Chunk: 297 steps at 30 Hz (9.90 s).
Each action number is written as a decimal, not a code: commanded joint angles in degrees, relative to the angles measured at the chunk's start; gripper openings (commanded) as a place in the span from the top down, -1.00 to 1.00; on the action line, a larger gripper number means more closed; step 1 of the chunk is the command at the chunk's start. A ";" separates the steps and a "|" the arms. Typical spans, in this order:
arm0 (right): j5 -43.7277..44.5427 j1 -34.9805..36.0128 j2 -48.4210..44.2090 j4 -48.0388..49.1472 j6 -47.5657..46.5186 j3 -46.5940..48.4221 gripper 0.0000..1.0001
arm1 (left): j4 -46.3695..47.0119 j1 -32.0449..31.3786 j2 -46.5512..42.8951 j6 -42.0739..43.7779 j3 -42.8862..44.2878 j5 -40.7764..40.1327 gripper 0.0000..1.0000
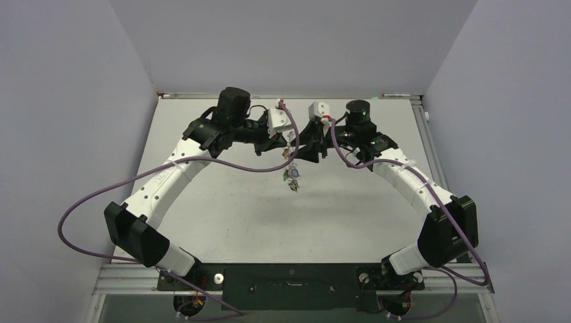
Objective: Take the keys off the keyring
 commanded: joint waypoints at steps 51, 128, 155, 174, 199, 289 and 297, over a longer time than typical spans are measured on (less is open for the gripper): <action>5.06 -1.00 -2.44 11.00 -15.94 -14.81 0.90 | 18.72 -0.71 0.78 1.54 -14.80 4.48 0.45; 3.57 -3.51 -0.01 78.24 29.61 -33.34 0.90 | 47.25 1.46 -4.03 -14.42 -29.75 13.89 0.46; 3.14 -3.55 -0.47 78.59 30.09 -34.06 0.90 | 44.71 0.68 -2.47 -10.46 -31.28 15.98 0.80; -2.59 -4.92 -2.96 44.38 7.24 -28.14 0.37 | 31.69 -0.51 -2.36 -5.94 -27.56 6.89 1.00; 1.81 -1.44 -1.55 7.23 -19.80 -18.32 0.34 | 22.18 -4.68 4.77 3.43 -20.66 -0.58 1.00; 18.73 -3.02 7.65 74.09 44.88 -35.51 0.90 | 52.42 3.09 4.79 -41.16 -40.33 4.13 1.00; 18.41 -4.90 6.01 70.87 43.62 -34.88 0.90 | 36.47 11.93 0.19 -35.40 -39.08 1.05 1.00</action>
